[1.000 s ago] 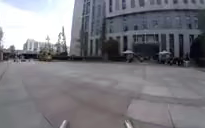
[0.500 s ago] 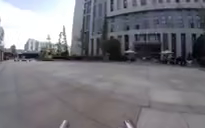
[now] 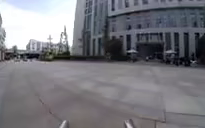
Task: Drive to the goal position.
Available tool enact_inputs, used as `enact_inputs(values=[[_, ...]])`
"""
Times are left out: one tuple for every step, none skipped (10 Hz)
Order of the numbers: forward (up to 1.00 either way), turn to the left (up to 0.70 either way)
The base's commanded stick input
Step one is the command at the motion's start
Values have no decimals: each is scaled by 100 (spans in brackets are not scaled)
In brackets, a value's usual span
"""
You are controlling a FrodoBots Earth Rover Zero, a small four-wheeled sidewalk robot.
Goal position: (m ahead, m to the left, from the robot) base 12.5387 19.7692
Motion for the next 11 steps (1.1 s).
enact_inputs(values=[[70, 0], [70, 0], [70, 0], [70, 0], [70, 0], [70, 0], [70, 0], [70, 0], [70, 0], [70, 0], [70, 0]])
